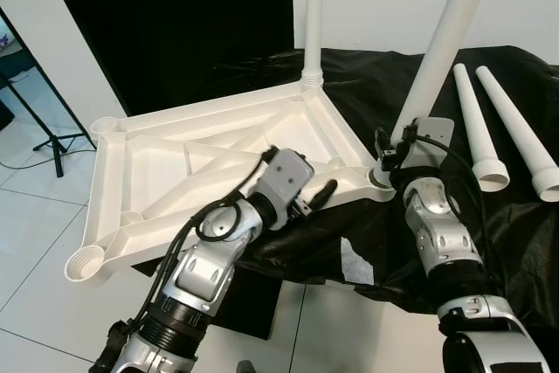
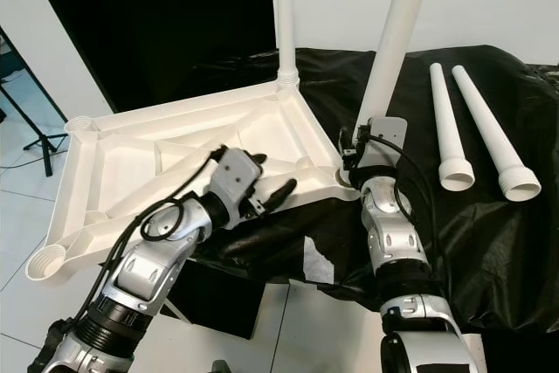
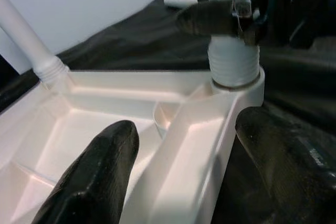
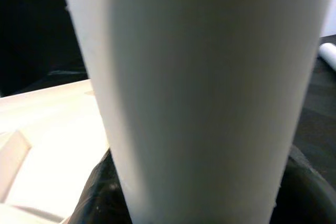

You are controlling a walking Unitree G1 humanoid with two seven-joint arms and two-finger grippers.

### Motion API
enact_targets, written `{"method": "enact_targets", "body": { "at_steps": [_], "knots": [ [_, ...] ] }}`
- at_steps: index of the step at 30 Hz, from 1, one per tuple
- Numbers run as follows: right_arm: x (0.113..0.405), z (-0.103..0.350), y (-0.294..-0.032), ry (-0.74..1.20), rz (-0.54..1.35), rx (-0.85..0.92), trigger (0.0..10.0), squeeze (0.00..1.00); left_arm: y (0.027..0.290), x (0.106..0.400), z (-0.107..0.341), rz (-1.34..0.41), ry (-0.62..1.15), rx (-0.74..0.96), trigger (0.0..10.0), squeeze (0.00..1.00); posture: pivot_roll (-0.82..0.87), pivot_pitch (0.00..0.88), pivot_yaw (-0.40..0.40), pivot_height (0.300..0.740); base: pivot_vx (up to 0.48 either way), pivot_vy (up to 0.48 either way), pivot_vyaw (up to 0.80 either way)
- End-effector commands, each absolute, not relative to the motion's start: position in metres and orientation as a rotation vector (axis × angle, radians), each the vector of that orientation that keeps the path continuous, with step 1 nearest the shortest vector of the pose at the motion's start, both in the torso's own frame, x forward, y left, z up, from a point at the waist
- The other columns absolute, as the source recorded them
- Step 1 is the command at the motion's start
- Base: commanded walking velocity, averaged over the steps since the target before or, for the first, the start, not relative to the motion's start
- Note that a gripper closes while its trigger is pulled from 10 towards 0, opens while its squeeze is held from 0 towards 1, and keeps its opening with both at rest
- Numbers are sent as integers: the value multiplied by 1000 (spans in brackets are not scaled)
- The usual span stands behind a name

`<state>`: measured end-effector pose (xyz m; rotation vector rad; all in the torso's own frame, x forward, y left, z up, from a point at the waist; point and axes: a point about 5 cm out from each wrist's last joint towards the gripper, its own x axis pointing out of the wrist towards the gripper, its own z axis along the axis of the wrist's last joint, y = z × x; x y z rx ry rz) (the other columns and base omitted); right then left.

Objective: Building children table

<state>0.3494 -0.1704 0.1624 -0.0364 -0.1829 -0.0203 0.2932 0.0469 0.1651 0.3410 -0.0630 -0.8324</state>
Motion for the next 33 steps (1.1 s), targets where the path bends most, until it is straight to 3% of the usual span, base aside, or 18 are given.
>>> {"method": "enact_targets", "body": {
  "at_steps": [1, 19, 20, 21, 22, 23, 25, 26, 27, 33],
  "knots": [
    [346, 169, -175, -238, -50, -24, 10000, 0, 48, 298, 154, -821, 4, 386, 10000, 0, 32, 0, 44, 740, 0, 0, 0],
    [323, 175, -195, -276, -140, -38, 10000, 0, 39, 322, 128, -863, 191, 535, 9922, 0, -36, 0, 95, 740, 0, 0, 0],
    [321, 176, -196, -280, -143, -36, 10000, 0, 38, 323, 128, -873, 203, 533, 1451, 0, -41, 0, 101, 740, 0, 0, 0],
    [321, 176, -196, -280, -143, -36, 10000, 0, 38, 323, 128, -873, 203, 533, 1451, 0, -41, 0, 101, 740, 0, 0, 0],
    [320, 177, -196, -281, -147, -38, 10000, 0, 37, 325, 128, -877, 210, 535, 2902, 0, -42, 0, 102, 740, 0, 0, 0],
    [319, 177, -197, -280, -148, -40, 10000, 0, 36, 326, 128, -885, 219, 534, 0, 0, -44, 0, 104, 740, 0, 0, 0],
    [318, 176, -198, -278, -150, -41, 10000, 0, 36, 328, 128, -895, 220, 544, 0, 0, -45, 0, 108, 740, 0, 0, 0],
    [317, 175, -199, -270, -155, -49, 10000, 0, 35, 329, 128, -898, 223, 555, 3843, 0, -47, 0, 110, 740, 0, 0, 0],
    [316, 174, -200, -260, -161, -54, 10000, 0, 35, 332, 128, -906, 223, 579, 10000, 0, -47, 0, 110, 740, 0, 0, 0],
    [315, 174, -201, -257, -163, -56, 10000, 0, 34, 334, 129, -917, 227, 590, 10000, 0, -47, 0, 111, 740, 0, 0, 0]
  ]
}}
